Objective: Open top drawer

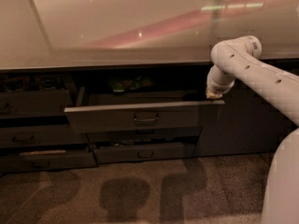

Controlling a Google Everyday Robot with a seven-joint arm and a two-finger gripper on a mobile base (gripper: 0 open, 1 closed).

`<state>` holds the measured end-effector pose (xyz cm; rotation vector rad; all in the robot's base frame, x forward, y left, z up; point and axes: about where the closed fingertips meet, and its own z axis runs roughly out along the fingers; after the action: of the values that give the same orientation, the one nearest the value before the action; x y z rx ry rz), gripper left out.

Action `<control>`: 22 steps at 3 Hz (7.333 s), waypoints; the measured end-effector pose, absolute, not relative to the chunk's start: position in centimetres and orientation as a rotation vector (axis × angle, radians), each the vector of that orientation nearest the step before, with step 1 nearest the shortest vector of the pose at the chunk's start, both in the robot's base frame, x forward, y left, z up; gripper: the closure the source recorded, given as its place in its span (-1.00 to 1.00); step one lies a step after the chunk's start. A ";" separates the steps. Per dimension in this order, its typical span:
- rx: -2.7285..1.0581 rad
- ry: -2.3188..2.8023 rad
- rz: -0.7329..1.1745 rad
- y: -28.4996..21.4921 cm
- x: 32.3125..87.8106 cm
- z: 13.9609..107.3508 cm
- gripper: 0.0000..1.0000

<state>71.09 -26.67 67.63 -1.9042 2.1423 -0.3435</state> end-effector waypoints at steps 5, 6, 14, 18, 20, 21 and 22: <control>-1.804 2.182 -0.283 -31.2 57.6 66.8 1.00; -1.783 2.178 -0.322 -30.1 59.8 69.8 1.00; -2.038 2.186 -0.528 -20.1 70.7 68.7 1.00; -1.938 1.949 -0.102 -21.2 72.4 69.8 1.00; -1.951 1.972 -0.146 -21.4 68.7 66.7 1.00; -1.951 1.969 -0.148 -21.6 67.9 66.6 1.00; -1.949 1.966 -0.128 -22.2 65.3 65.4 1.00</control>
Offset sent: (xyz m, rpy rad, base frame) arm -0.2059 -0.0563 -0.0520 0.0749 0.0668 -0.0260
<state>65.30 -22.15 65.40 -1.9487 1.9664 -0.1277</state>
